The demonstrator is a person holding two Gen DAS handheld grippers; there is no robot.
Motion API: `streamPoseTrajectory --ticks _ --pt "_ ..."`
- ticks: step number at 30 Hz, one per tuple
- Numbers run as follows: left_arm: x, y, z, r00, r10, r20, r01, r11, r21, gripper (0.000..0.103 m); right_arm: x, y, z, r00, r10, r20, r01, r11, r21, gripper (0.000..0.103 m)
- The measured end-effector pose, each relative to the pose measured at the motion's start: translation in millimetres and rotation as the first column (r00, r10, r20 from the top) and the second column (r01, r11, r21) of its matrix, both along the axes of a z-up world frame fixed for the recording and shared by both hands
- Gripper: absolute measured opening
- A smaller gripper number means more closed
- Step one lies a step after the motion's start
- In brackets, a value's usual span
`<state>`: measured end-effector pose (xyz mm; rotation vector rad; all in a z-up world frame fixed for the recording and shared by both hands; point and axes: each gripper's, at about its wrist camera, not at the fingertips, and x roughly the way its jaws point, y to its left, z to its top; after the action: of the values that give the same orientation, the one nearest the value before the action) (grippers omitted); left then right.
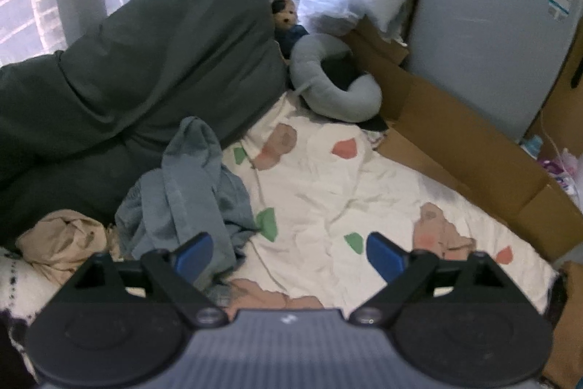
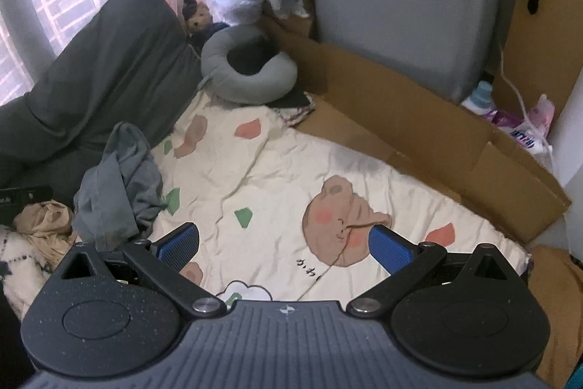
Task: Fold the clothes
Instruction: 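Move both grippers toward the light-blue denim jeans on the clothes pile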
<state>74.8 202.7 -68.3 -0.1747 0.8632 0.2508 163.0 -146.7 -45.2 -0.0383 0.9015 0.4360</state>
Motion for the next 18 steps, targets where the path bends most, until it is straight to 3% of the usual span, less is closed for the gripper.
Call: streamPoseTrajectory --ticks 9,18 --pt "8.2 18.7 -27.7 0.999 0.029 0.022 -0.029 0.999 0.020 0.093 10.7 3.7 -21.2 0.998 0.053 -0.019 -0.052 0.995 0.086 0.102" --pt "8.9 42.3 -74.0 0.996 0.092 -0.007 -0.092 0.996 0.012 0.093 13.2 19.4 -37.1 0.985 0.170 0.033 -0.173 0.974 0.148 0.102"
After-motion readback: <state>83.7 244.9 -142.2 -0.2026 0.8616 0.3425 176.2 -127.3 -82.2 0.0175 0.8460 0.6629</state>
